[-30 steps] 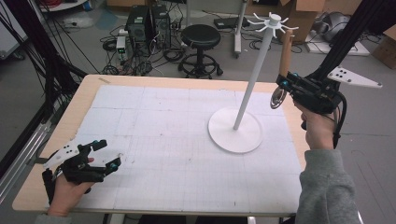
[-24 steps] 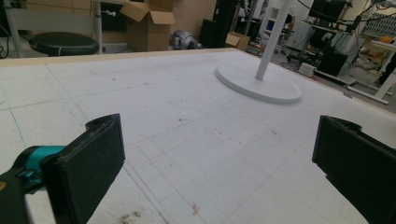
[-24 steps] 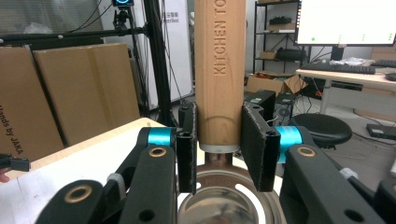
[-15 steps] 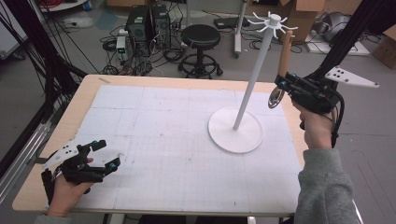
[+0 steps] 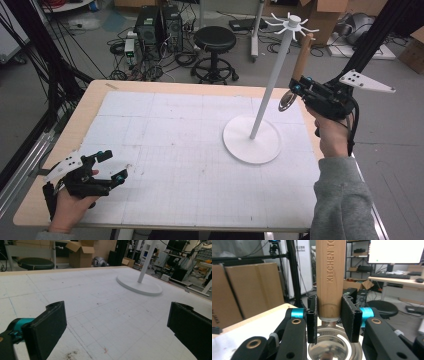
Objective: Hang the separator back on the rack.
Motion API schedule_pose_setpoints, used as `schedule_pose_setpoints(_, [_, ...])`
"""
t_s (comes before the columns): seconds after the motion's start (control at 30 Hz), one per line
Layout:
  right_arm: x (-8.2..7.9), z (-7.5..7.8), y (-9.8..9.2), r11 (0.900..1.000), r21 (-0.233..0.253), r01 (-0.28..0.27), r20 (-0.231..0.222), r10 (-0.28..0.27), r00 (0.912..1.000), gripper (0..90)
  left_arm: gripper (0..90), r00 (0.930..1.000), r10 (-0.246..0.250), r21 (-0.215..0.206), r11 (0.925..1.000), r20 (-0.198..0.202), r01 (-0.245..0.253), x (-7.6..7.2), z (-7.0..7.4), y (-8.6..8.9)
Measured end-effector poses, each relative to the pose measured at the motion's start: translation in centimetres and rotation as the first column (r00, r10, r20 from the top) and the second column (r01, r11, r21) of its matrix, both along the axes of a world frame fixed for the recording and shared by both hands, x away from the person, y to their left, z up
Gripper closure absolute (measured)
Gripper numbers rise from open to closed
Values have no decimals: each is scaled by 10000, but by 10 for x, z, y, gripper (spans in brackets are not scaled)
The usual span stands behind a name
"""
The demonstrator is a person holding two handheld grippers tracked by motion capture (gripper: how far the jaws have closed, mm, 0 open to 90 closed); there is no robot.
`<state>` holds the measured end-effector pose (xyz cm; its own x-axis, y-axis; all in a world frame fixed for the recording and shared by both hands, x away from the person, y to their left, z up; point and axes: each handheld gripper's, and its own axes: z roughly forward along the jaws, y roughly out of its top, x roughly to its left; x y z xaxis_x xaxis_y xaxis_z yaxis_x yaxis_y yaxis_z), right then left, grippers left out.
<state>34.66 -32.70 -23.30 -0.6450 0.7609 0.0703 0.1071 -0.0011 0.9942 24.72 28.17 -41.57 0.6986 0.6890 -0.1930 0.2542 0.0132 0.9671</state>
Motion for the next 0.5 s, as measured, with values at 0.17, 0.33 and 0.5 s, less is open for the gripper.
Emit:
schedule_pose_setpoints(0.17, [-1,0,0,9999,-79,142,182,-141,9997,630,29,10000,10,-7,10000,-10,-10,0,0,0])
schedule_pose_setpoints(0.33, [-5,-2,-1,9988,-46,494,293,-492,9984,505,29,10000,37,94,9999,75,-38,0,0,0])
schedule_pose_setpoints(0.5, [-13,-5,-3,9996,-58,264,367,-262,9990,401,29,9999,103,14,9999,89,-103,0,0,1])
